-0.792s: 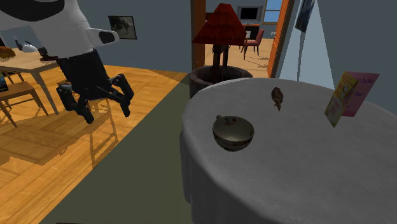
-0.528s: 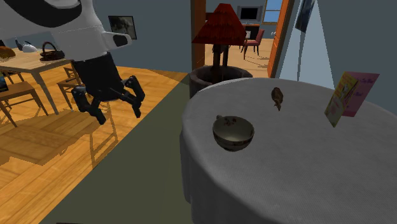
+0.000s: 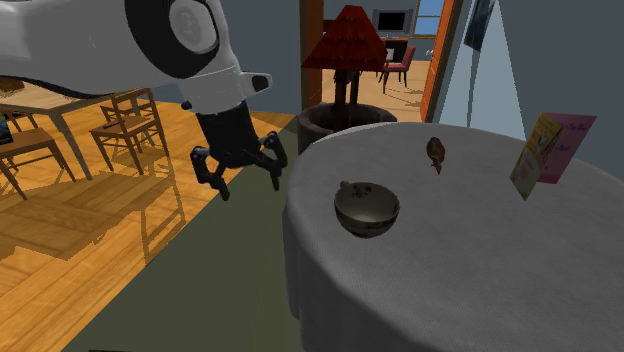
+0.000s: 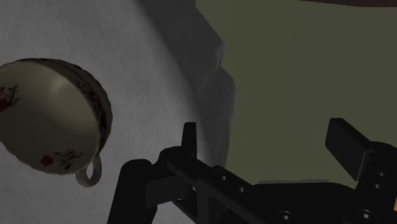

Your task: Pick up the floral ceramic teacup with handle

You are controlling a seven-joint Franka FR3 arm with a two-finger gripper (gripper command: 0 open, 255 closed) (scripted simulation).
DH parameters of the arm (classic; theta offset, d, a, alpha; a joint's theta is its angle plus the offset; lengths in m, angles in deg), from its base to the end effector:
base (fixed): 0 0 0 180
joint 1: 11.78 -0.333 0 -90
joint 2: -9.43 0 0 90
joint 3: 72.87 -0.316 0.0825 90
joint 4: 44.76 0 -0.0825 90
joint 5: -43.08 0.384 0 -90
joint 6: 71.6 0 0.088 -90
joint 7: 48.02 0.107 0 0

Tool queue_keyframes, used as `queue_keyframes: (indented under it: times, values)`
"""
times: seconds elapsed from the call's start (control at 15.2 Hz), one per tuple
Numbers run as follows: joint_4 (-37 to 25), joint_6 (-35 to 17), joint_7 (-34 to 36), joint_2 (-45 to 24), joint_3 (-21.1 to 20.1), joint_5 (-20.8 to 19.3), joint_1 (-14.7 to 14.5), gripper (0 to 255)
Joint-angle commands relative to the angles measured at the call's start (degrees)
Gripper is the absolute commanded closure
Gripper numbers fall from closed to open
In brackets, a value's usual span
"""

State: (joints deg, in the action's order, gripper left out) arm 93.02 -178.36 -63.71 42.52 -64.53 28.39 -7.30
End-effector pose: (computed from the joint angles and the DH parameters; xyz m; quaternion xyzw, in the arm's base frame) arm 0.3678 -0.1099 0.5199 0.9938 0.0708 -0.0032 0.0852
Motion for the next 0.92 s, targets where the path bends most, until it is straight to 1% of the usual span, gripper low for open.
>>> queue_keyframes:
  times: [0.0,0.4,0.73,0.86]
  values:
    - [-1.1,-2.3,-2.0,-2.8,2.1,-1.3,1.0,0]
    - [-5.3,-8.9,-7.2,-11.6,7.8,-3.2,3.2,0]
    - [-10.5,-13.7,-12.1,-20.1,12.2,-2.7,4.6,0]
    - [-10.4,-14.8,-12.4,-21.0,12.6,-2.6,4.7,0]
